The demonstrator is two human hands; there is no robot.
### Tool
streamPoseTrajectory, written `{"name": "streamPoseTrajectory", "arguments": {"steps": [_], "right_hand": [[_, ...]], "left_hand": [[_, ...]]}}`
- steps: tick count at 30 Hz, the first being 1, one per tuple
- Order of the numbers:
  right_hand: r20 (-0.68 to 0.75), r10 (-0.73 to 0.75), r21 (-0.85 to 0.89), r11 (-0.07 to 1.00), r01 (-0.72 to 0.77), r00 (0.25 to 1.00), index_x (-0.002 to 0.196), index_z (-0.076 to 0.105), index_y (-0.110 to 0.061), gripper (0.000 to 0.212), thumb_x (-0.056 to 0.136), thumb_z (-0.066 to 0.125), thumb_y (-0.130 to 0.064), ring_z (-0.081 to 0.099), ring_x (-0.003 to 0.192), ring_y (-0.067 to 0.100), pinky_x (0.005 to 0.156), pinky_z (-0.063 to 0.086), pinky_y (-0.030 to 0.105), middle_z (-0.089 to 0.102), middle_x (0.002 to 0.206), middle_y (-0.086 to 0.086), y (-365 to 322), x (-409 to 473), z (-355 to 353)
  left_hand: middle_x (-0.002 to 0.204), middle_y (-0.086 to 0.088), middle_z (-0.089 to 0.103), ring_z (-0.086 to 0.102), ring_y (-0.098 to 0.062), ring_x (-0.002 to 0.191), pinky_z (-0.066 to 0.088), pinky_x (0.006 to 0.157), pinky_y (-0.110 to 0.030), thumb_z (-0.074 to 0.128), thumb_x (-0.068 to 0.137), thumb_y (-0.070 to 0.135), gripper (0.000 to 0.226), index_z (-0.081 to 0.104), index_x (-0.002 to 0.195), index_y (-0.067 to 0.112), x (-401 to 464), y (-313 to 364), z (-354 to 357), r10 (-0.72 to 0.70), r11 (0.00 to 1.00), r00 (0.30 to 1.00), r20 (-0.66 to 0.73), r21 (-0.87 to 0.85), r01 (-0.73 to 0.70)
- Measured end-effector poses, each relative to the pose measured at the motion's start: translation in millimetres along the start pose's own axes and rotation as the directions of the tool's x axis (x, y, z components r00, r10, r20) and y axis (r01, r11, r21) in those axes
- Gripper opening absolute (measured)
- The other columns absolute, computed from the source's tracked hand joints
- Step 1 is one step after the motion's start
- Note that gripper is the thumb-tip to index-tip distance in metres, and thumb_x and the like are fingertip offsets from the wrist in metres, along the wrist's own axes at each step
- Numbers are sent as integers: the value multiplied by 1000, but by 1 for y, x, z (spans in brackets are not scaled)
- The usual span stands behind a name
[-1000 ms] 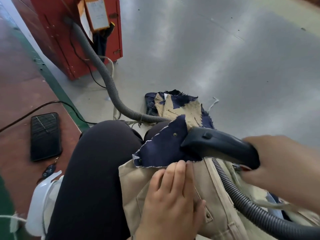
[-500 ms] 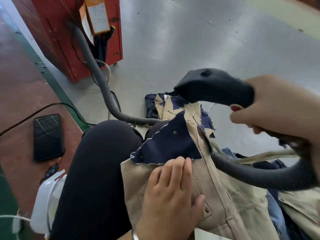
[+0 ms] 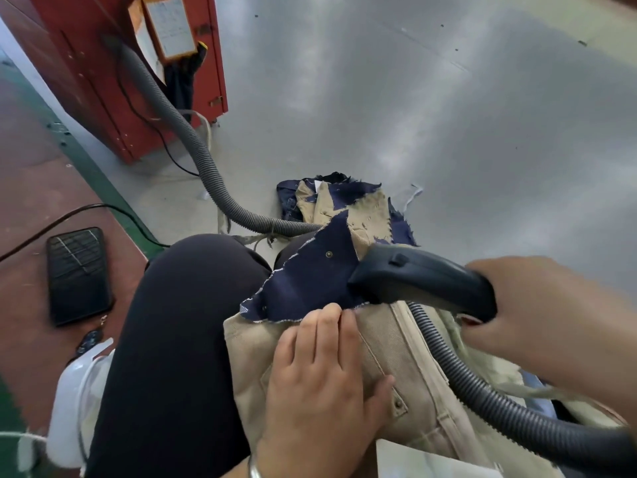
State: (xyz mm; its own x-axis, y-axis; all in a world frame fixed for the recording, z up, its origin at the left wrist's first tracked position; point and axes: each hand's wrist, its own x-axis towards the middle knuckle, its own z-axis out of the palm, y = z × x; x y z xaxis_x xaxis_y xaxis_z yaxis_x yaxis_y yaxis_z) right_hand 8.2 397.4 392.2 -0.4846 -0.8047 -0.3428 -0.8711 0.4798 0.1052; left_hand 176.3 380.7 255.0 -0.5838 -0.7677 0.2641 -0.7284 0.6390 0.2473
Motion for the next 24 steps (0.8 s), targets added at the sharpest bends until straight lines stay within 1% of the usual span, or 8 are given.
{"name": "streamPoseTrajectory", "arguments": {"steps": [7, 10, 12, 14, 18, 20, 22, 24], "right_hand": [[-156, -63, 123, 989, 83, 986, 83, 57, -26, 19, 73, 73, -29, 55, 59, 12, 48, 31, 22, 59, 68, -5, -26, 53, -6], [-238, -21, 268, 959, 87, 971, 92, 63, -22, 18, 75, 71, -23, 65, 62, 23, 55, 49, 27, 64, 67, 2, -15, 61, -16], [-294, -5, 398, 909, 127, 956, 83, 63, -19, 14, 72, 71, -18, 66, 48, 20, 50, 53, 32, 64, 52, 5, 2, 58, -21], [-308, 6, 470, 870, 147, 951, 73, 59, -19, 13, 68, 71, -20, 57, 31, 10, 41, 44, 24, 64, 47, -2, 17, 50, -22], [-271, 25, 512, 850, 122, 962, 70, 57, -21, 13, 63, 67, -24, 52, 26, 8, 32, 37, 20, 63, 48, -8, 33, 35, -15], [-253, 14, 501, 857, 119, 967, 70, 58, -20, 12, 64, 67, -25, 55, 29, 10, 38, 42, 23, 64, 50, -5, 36, 31, -12], [-247, 4, 487, 865, 121, 969, 69, 58, -19, 12, 65, 68, -24, 56, 30, 11, 41, 42, 25, 64, 49, -2, 37, 31, -10], [-249, 2, 491, 862, 125, 968, 69, 58, -20, 12, 67, 69, -22, 56, 30, 11, 42, 42, 24, 63, 47, -1, 39, 30, -10]], "left_hand": [[112, -13, 64, 63, -30, 99, 53, 83, -42, 48, 73, 57, 68, 68, 112, 5, 1, 0, -4, -19, 999, 1000, 24, -35, 20], [112, -9, 64, 63, -29, 100, 52, 84, -40, 48, 71, 60, 68, 68, 112, 9, 1, -1, -11, -1, 998, 998, 58, -57, 5], [113, -6, 61, 59, -29, 103, 45, 86, -42, 50, 70, 61, 63, 66, 110, 15, 3, -11, -18, 11, 997, 999, 30, -81, -9], [114, -6, 56, 51, -31, 107, 37, 84, -44, 52, 69, 62, 60, 62, 109, 18, 9, -35, -28, -62, 997, 998, -29, -40, 61], [119, -12, 52, 40, -34, 116, 34, 90, -49, 67, 58, 68, 72, 64, 106, 13, 24, -83, -47, -313, 944, 950, -10, 103, 312], [119, -10, 55, 42, -35, 117, 35, 92, -50, 74, 57, 60, 54, 67, 86, 15, 19, -83, -49, -233, 970, 970, 69, 88, 226], [108, 0, 61, 52, -29, 108, 40, 87, -46, 60, 65, 54, 38, 66, 75, 18, 8, -79, -50, -66, 998, 989, 135, -7, 67], [82, 14, 60, 57, -11, 83, 46, 73, -28, 53, 67, 46, 25, 59, 76, 24, 3, -86, -59, -60, 958, 979, 193, -263, 111]]}}
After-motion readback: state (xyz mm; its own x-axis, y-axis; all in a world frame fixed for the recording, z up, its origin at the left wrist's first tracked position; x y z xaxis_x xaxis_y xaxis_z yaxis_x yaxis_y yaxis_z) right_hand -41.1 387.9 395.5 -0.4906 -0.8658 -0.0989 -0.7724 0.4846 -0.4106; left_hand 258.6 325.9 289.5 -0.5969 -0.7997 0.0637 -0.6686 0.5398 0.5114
